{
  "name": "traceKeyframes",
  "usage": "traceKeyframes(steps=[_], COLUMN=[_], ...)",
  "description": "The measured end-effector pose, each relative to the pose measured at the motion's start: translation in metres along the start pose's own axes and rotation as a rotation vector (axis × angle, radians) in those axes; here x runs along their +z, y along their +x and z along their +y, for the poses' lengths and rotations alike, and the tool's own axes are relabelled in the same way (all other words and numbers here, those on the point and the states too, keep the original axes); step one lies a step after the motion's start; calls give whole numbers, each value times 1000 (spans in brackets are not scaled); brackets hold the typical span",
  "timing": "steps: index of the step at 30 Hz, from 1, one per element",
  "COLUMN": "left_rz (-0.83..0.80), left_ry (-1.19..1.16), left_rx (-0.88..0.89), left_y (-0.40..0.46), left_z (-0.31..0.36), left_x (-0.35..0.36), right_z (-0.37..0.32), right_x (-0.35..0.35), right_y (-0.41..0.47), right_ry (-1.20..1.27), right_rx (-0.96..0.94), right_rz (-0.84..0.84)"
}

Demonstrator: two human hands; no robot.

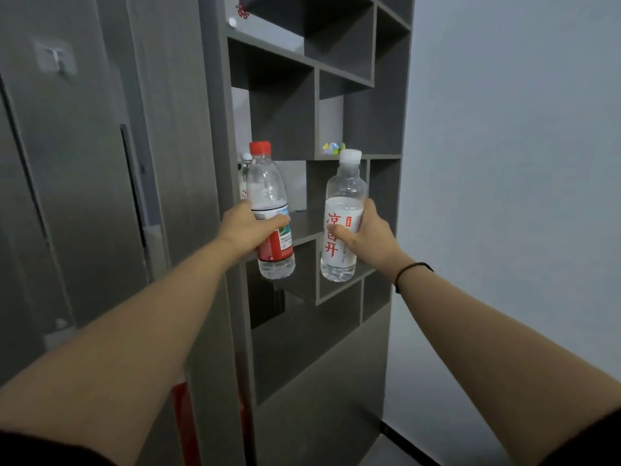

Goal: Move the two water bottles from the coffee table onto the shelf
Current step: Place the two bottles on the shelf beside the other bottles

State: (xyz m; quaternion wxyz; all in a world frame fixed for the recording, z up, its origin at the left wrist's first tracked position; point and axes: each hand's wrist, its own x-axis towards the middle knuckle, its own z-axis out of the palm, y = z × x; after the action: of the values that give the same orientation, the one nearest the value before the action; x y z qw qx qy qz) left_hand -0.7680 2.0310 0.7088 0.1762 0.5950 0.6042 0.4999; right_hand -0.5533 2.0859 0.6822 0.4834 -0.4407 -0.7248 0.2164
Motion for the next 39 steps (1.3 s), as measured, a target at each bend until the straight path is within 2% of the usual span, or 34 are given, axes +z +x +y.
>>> traceKeyframes(steps=[3, 7, 13, 18, 21, 27, 39], left_rz=[120, 184, 368, 580, 636, 712, 701], left_ry=[42, 114, 317, 360, 356, 376, 262], left_rx=[-18, -24, -26, -268, -378, -532, -528], left_y=[44, 78, 133, 168, 179, 186, 183], left_z=[-4, -9, -16, -19, -21, -24, -37], left_x=[3, 12, 35, 52, 60, 71, 73], right_z=[13, 23, 37, 52, 59, 68, 71], right_x=[14, 30, 72, 114, 129, 153, 165], right_y=[51, 101, 182, 245, 257, 271, 271], right_ry=[29, 70, 129, 176, 231, 358, 431], right_rx=[-38, -73, -191, -288, -304, -312, -297], right_rz=[-25, -48, -133, -321, -431, -569, -663])
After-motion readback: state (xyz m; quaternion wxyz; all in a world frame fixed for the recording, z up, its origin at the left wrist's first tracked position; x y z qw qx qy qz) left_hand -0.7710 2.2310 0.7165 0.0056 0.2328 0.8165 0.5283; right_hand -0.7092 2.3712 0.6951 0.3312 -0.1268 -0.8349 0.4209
